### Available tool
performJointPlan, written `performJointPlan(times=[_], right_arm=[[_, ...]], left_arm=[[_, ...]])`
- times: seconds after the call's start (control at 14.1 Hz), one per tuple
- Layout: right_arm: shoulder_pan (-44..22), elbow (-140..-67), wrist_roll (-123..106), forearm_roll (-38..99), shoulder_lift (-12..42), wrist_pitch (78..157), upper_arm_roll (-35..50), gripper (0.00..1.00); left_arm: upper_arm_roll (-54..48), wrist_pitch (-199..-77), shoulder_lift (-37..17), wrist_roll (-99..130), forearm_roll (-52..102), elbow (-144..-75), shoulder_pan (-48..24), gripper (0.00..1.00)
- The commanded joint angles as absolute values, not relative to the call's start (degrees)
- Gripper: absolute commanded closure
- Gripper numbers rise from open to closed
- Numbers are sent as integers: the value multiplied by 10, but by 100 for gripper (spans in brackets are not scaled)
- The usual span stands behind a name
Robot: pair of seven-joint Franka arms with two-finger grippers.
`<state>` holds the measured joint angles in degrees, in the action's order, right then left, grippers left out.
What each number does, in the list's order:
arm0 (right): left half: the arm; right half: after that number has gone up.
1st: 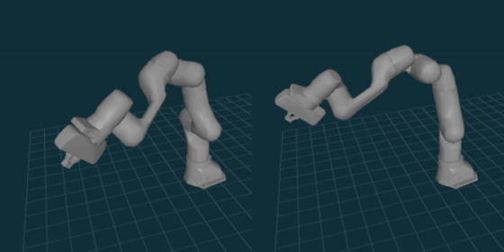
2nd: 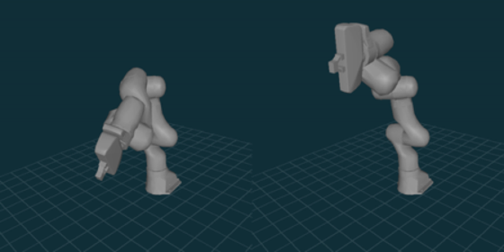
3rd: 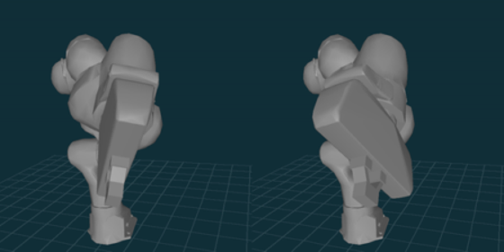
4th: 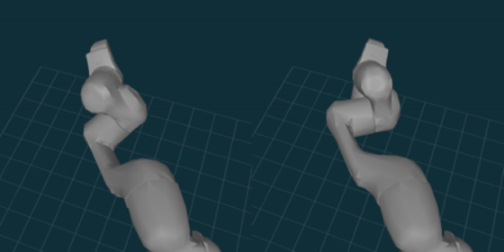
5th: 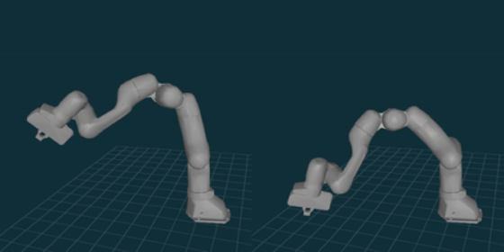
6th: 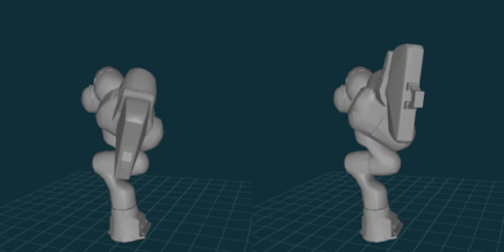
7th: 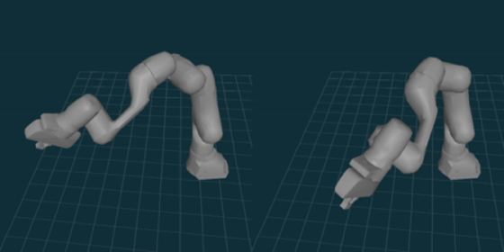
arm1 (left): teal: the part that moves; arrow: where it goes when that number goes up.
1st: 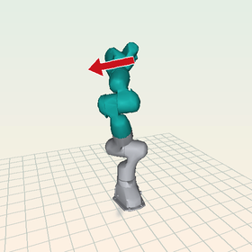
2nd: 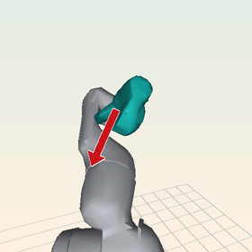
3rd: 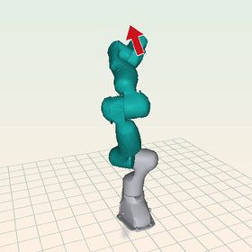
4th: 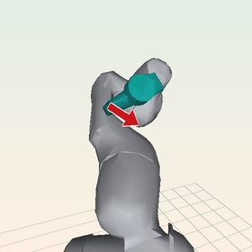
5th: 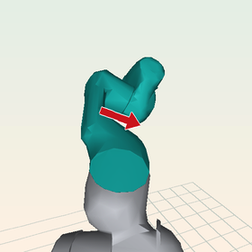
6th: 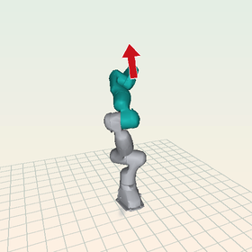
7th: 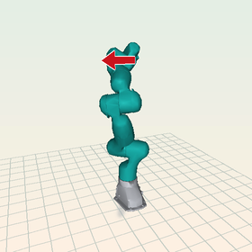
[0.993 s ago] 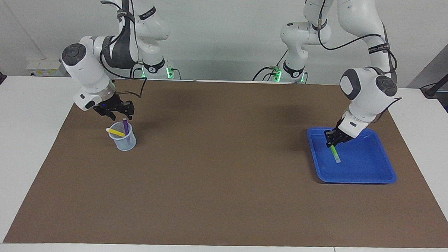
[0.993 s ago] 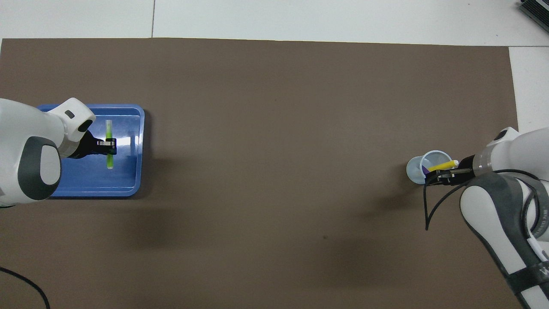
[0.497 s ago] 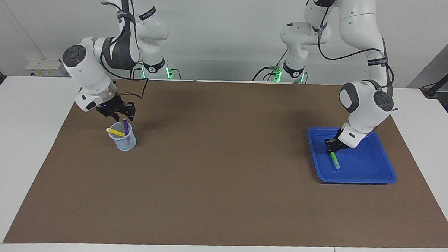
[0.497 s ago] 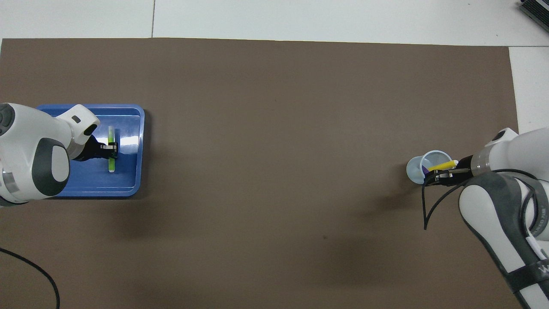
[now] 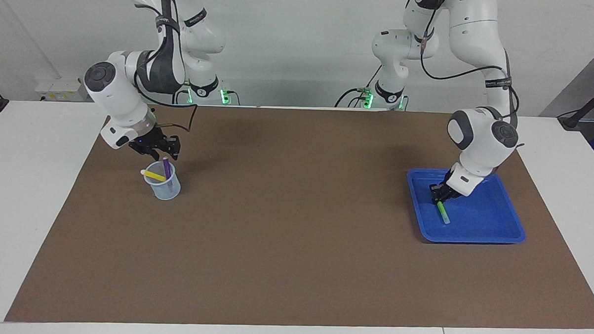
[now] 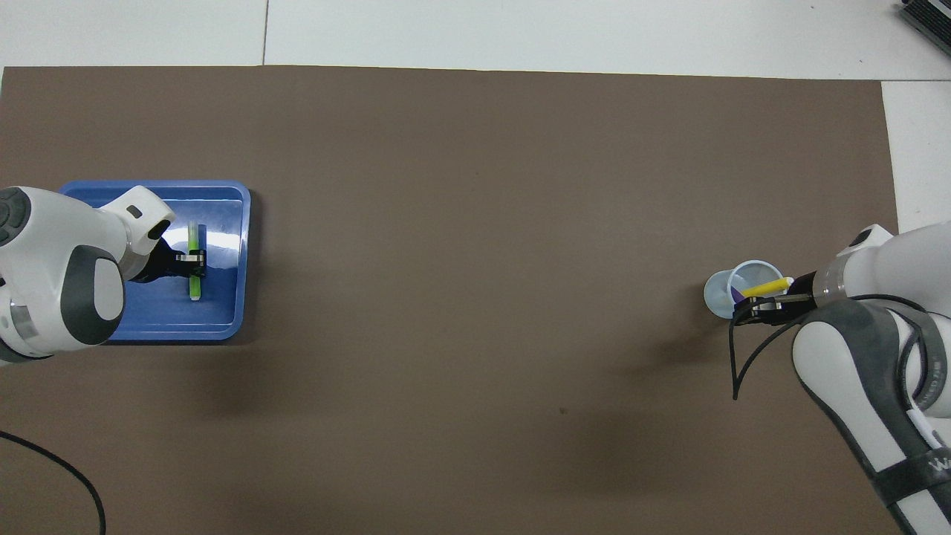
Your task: Right arm passes pens to left for tray arrangement
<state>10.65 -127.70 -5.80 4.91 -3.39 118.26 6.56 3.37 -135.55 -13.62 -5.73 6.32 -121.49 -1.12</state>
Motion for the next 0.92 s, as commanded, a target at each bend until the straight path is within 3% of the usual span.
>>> performJointPlan(times=[0.0,0.07,0.21,0.43,0.57,0.85], right_arm=[[111,-1284,-68,57,-33,1201,67,55],[111,-1284,-69,57,-33,1203,67,59],[112,-1284,-71,57,-33,1204,67,69],[113,-1284,-85,55,-32,1204,67,94],[114,-1284,-97,55,-32,1204,67,100],[115,-1274,-176,37,-25,1202,65,100]], left_arm=[[30,-1383,-142,-57,54,-1230,-4,40],[30,-1383,-142,-57,54,-1229,-4,35],[30,-1383,-142,-56,57,-1228,-4,35],[30,-1384,-142,-57,58,-1226,-4,35],[31,-1383,-142,-57,58,-1223,-4,35],[31,-1367,-147,-56,58,-1204,-4,35]])
